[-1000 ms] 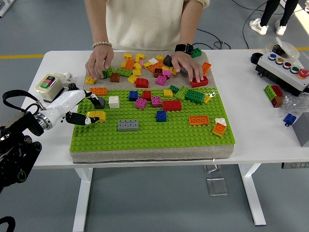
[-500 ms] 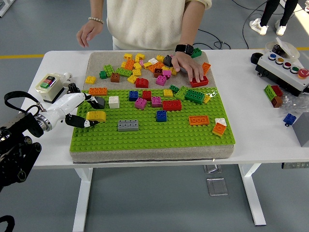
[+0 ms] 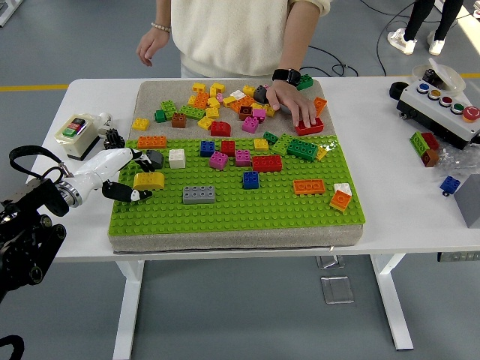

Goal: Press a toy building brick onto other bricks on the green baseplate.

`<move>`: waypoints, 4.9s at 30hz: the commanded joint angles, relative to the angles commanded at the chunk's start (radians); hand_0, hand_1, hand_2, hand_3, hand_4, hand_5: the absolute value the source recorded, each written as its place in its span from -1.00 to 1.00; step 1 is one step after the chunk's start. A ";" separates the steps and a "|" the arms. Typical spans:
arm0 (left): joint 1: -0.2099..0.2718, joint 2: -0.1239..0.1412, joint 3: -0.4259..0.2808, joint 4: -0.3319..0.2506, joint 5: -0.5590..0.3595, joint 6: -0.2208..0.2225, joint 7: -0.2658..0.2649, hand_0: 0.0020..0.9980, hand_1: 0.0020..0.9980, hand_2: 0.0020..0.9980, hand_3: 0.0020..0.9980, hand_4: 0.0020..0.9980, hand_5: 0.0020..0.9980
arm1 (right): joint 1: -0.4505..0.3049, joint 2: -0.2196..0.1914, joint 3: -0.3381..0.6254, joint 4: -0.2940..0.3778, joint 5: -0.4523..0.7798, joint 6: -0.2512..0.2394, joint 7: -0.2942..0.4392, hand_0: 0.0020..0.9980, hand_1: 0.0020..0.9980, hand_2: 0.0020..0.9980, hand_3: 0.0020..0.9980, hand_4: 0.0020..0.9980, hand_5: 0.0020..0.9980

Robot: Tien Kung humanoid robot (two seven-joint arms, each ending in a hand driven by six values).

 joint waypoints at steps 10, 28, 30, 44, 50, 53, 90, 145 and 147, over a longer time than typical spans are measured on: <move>-0.001 -0.003 0.007 0.004 0.000 0.024 0.001 0.63 0.40 0.19 0.11 0.69 -0.67 | 0.001 0.000 0.002 0.000 -0.001 0.002 -0.002 0.47 0.31 0.41 0.17 0.82 -0.02; -0.001 -0.006 0.013 0.009 0.000 0.064 -0.002 0.49 0.19 0.13 0.08 0.33 -0.93 | 0.001 0.000 0.007 0.000 0.001 0.004 -0.001 0.47 0.31 0.41 0.17 0.82 -0.02; -0.001 -0.006 0.013 0.010 0.000 0.064 -0.002 0.49 0.17 0.12 0.08 0.33 -0.96 | 0.002 0.000 0.007 0.000 0.002 0.003 0.000 0.47 0.31 0.41 0.17 0.82 -0.02; 0.010 -0.003 0.003 -0.012 0.000 0.051 -0.006 0.45 0.16 0.12 0.08 0.33 -1.00 | 0.001 0.001 0.007 0.000 0.001 -0.002 0.001 0.47 0.31 0.41 0.17 0.82 -0.02; 0.015 -0.003 -0.003 -0.027 0.000 0.046 -0.005 0.44 0.16 0.11 0.07 0.34 -1.00 | -0.001 0.002 0.004 0.000 0.001 -0.003 0.000 0.47 0.31 0.41 0.17 0.82 -0.02; 0.018 -0.002 -0.006 -0.034 0.000 0.044 -0.005 0.44 0.16 0.11 0.07 0.34 -1.00 | -0.001 0.003 0.004 0.000 0.002 -0.004 0.000 0.47 0.31 0.41 0.17 0.82 -0.02; 0.095 -0.001 -0.040 -0.260 0.000 0.002 0.021 0.42 0.15 0.12 0.09 0.41 -1.00 | -0.004 -0.001 0.015 0.000 -0.001 0.002 0.002 0.47 0.31 0.41 0.17 0.82 -0.02; 0.173 -0.005 -0.152 -0.400 0.000 -0.105 0.053 0.69 0.43 0.27 0.21 0.90 -0.37 | -0.007 -0.002 0.023 0.000 0.000 0.006 0.007 0.47 0.31 0.41 0.18 0.82 -0.02; 0.173 -0.004 -0.155 -0.397 0.000 -0.105 0.053 0.69 0.43 0.27 0.21 0.90 -0.37 | -0.007 -0.002 0.023 0.000 0.001 0.006 0.007 0.47 0.31 0.41 0.18 0.82 -0.02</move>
